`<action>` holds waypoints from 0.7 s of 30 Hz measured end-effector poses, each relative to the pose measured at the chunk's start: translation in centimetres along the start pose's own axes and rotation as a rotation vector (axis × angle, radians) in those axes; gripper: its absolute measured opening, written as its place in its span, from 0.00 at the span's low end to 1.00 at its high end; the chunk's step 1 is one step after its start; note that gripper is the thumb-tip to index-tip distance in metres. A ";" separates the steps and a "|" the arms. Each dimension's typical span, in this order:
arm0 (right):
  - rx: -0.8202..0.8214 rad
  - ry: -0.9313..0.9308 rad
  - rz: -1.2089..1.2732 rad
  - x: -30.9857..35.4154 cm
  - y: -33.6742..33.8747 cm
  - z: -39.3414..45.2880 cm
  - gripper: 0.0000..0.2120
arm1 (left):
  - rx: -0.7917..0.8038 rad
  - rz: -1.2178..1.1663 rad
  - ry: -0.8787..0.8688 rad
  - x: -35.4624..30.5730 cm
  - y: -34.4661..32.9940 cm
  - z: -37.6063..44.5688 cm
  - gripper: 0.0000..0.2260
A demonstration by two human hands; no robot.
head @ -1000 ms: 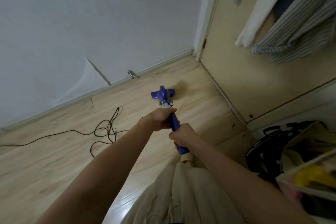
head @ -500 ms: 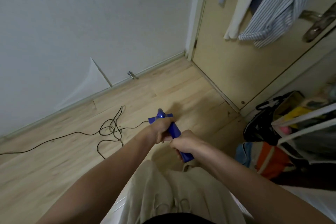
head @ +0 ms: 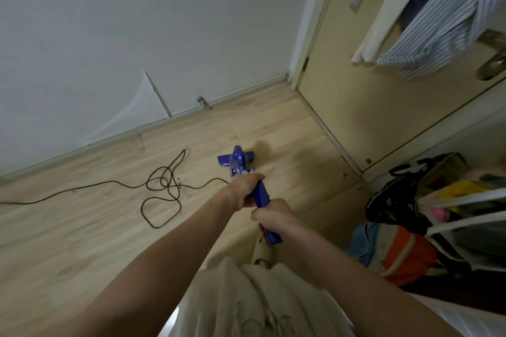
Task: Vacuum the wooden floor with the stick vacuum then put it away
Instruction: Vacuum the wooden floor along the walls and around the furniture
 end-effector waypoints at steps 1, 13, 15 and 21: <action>0.002 -0.001 0.019 0.6 -0.1 0.6 0.09 | -0.008 -0.009 0.002 -0.8 0.4 0.1 0.08; 0.072 0.051 -0.026 8.6 4.8 10.0 0.05 | -0.031 -0.019 -0.030 -10.7 -0.4 6.8 0.14; 0.085 0.057 -0.064 9.9 6.1 11.9 0.06 | -0.044 -0.015 -0.036 -12.6 -0.8 8.3 0.14; 0.120 0.079 -0.133 14.6 8.9 17.7 0.10 | -0.082 -0.087 -0.027 -18.0 -1.2 12.7 0.14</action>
Point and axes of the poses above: each hand's wrist, its own z-axis towards the middle knuckle, its own y-axis out of the back of the hand, x = y × z, the point moved 10 cm from there along z, towards the middle knuckle, and after that the axes turned 2 degrees about -z, right-handed, at the moved point
